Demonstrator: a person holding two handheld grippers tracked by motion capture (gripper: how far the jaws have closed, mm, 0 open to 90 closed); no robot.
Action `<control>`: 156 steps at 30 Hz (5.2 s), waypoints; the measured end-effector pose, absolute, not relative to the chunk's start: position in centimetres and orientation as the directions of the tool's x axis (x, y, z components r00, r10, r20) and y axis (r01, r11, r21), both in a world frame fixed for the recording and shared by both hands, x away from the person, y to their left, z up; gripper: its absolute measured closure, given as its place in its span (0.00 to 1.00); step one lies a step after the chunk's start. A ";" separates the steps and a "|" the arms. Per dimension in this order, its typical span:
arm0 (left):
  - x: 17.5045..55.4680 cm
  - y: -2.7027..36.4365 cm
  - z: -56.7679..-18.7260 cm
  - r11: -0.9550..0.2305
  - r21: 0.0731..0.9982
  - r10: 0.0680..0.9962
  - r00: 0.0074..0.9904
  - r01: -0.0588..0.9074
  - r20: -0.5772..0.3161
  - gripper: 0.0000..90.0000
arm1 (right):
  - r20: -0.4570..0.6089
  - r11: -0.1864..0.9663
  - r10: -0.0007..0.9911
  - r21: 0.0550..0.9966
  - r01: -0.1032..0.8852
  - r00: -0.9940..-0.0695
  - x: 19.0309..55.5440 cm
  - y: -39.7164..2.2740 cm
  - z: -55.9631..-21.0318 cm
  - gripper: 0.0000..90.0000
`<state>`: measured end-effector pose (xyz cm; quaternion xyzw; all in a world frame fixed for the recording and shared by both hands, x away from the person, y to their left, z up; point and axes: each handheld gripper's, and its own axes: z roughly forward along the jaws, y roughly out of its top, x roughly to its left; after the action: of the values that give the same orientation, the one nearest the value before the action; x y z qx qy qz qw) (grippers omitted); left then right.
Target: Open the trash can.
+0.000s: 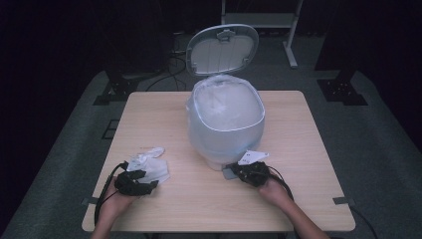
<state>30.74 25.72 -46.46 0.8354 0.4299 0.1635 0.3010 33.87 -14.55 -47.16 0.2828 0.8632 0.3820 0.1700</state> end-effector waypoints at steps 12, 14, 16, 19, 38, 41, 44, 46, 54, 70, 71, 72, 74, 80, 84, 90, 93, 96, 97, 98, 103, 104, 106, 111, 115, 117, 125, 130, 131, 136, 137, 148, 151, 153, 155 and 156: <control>30.7 25.5 -46.1 -0.459 0.622 0.809 0.588 0.635 -0.004 0.95 | -0.077 0.546 0.621 0.756 0.360 -0.780 33.9 -14.5 -47.2 0.92; 30.8 25.5 -46.0 -0.453 0.618 0.812 0.583 0.642 -0.010 0.96 | -0.076 0.546 0.621 0.756 0.361 -0.780 33.9 -14.5 -47.1 0.92; 30.9 25.6 -45.9 -0.445 0.610 0.812 0.583 0.655 -0.033 0.96 | -0.074 0.545 0.621 0.756 0.362 -0.780 33.9 -14.5 -47.1 0.92; 30.9 25.7 -45.9 -0.445 0.608 0.806 0.591 0.657 -0.049 0.96 | -0.074 0.546 0.620 0.756 0.362 -0.781 33.9 -14.5 -47.1 0.92; 30.4 26.2 -42.5 -0.388 0.650 0.732 0.647 0.653 -0.214 0.96 | -0.073 0.545 0.623 0.755 0.365 -0.779 33.9 -14.5 -47.1 0.92; 30.2 26.3 -41.4 -0.394 0.657 0.718 0.662 0.642 -0.217 0.96 | -0.072 0.546 0.624 0.753 0.367 -0.778 33.9 -14.5 -47.1 0.92; 30.1 26.3 -40.5 -0.386 0.658 0.710 0.664 0.646 -0.235 0.96 | -0.092 0.558 0.619 0.750 0.355 -0.780 33.8 -14.4 -47.1 0.92; 30.1 26.2 -39.8 -0.378 0.655 0.705 0.662 0.654 -0.254 0.95 | -0.081 0.552 0.620 0.752 0.361 -0.780 33.9 -14.5 -47.1 0.92; 30.1 25.7 -38.6 -0.392 0.656 0.699 0.673 0.645 -0.244 0.94 | -0.087 0.554 0.622 0.752 0.359 -0.778 33.8 -14.4 -47.1 0.92; 30.2 26.1 -34.3 -0.386 0.683 0.675 0.695 0.620 -0.249 0.94 | -0.087 0.552 0.622 0.753 0.358 -0.778 33.8 -14.4 -47.1 0.92; 30.2 26.1 -34.3 -0.386 0.683 0.675 0.695 0.620 -0.249 0.94 | -0.087 0.552 0.622 0.753 0.358 -0.778 33.8 -14.4 -47.1 0.92; 30.2 26.0 -33.8 -0.389 0.685 0.671 0.699 0.616 -0.248 0.94 | -0.087 0.554 0.620 0.752 0.357 -0.779 33.8 -14.4 -47.1 0.92; 30.2 26.0 -33.6 -0.389 0.685 0.669 0.700 0.616 -0.249 0.94 | -0.085 0.554 0.620 0.752 0.358 -0.780 33.8 -14.4 -47.1 0.92; 30.5 25.7 -32.3 -0.400 0.686 0.660 0.710 0.608 -0.246 0.95 | -0.083 0.551 0.621 0.753 0.360 -0.779 33.8 -14.4 -47.1 0.92; 30.6 25.6 -31.4 -0.397 0.688 0.652 0.714 0.607 -0.254 0.94 | -0.085 0.552 0.620 0.754 0.356 -0.780 33.8 -14.4 -47.1 0.92; 30.4 25.5 -30.2 -0.401 0.694 0.648 0.721 0.597 -0.245 0.94 | -0.081 0.550 0.620 0.754 0.359 -0.780 33.8 -14.5 -47.1 0.92; 30.4 25.5 -29.6 -0.397 0.700 0.647 0.722 0.593 -0.245 0.94 | -0.083 0.550 0.620 0.755 0.357 -0.780 33.8 -14.5 -47.1 0.92; 30.5 25.6 -29.1 -0.400 0.697 0.643 0.724 0.596 -0.250 0.94 | -0.087 0.553 0.619 0.753 0.355 -0.780 33.8 -14.4 -47.1 0.92; 30.5 25.6 -29.0 -0.401 0.697 0.642 0.725 0.594 -0.249 0.94 | -0.087 0.554 0.619 0.753 0.355 -0.781 33.8 -14.4 -47.1 0.92; 30.6 25.5 -28.9 -0.398 0.697 0.643 0.723 0.597 -0.252 0.94 | -0.087 0.554 0.619 0.753 0.355 -0.781 33.8 -14.4 -47.1 0.92; 30.9 25.5 -28.7 -0.401 0.693 0.638 0.726 0.599 -0.259 0.94 | -0.084 0.553 0.617 0.754 0.354 -0.783 33.9 -14.5 -47.1 0.92; 30.9 25.4 -28.6 -0.401 0.693 0.637 0.726 0.599 -0.258 0.94 | -0.083 0.552 0.617 0.754 0.355 -0.783 33.9 -14.5 -47.1 0.92; 31.0 25.3 -28.4 -0.399 0.696 0.631 0.730 0.597 -0.263 0.94 | -0.082 0.552 0.617 0.754 0.356 -0.783 33.9 -14.5 -47.1 0.92; 31.3 25.0 -27.8 -0.400 0.699 0.630 0.732 0.593 -0.260 0.94 | -0.080 0.551 0.618 0.754 0.358 -0.782 33.9 -14.5 -47.1 0.92; 31.6 24.4 -26.8 -0.408 0.707 0.621 0.743 0.578 -0.249 0.94 | -0.076 0.548 0.619 0.755 0.360 -0.782 33.9 -14.5 -47.1 0.92; 31.7 24.0 -26.4 -0.415 0.708 0.617 0.748 0.571 -0.242 0.94 | -0.077 0.549 0.618 0.754 0.361 -0.782 33.9 -14.5 -47.1 0.92; 32.3 22.8 -24.6 -0.432 0.707 0.611 0.758 0.560 -0.228 0.94 | -0.080 0.556 0.615 0.749 0.359 -0.785 33.9 -14.4 -47.0 0.92; 32.5 22.5 -23.7 -0.431 0.711 0.603 0.763 0.555 -0.231 0.94 | -0.082 0.558 0.615 0.749 0.359 -0.784 33.9 -14.4 -47.0 0.92; 32.6 22.5 -23.5 -0.428 0.712 0.602 0.763 0.557 -0.235 0.94 | -0.082 0.559 0.614 0.748 0.359 -0.785 33.9 -14.4 -47.0 0.92; 32.9 22.2 -22.6 -0.430 0.712 0.600 0.765 0.555 -0.235 0.94 | -0.082 0.560 0.613 0.747 0.359 -0.786 33.9 -14.4 -47.0 0.92; 33.0 22.2 -22.5 -0.430 0.713 0.598 0.766 0.554 -0.235 0.94 | -0.082 0.560 0.614 0.746 0.359 -0.785 33.9 -14.4 -47.0 0.92; 34.0 21.0 -21.1 -0.437 0.709 0.579 0.776 0.553 -0.249 0.94 | -0.081 0.558 0.612 0.749 0.358 -0.787 34.0 -14.5 -47.0 0.92; 34.2 20.7 -20.8 -0.442 0.708 0.576 0.780 0.550 -0.247 0.94 | -0.078 0.555 0.613 0.750 0.359 -0.786 34.0 -14.5 -47.1 0.92; 34.2 20.4 -20.6 -0.447 0.706 0.573 0.782 0.549 -0.245 0.94 | -0.078 0.556 0.613 0.750 0.359 -0.786 34.0 -14.5 -47.1 0.92; 34.3 20.3 -20.4 -0.448 0.709 0.573 0.784 0.545 -0.240 0.94 | -0.079 0.556 0.614 0.750 0.359 -0.785 34.0 -14.5 -47.1 0.91; 34.4 20.2 -20.3 -0.449 0.709 0.569 0.786 0.544 -0.242 0.94 | -0.078 0.555 0.614 0.751 0.359 -0.786 34.0 -14.5 -47.1 0.91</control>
<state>34.39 20.24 -20.26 0.8510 0.3269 0.0155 0.4107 33.99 -14.52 -47.07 0.2809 0.8656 0.3791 0.1679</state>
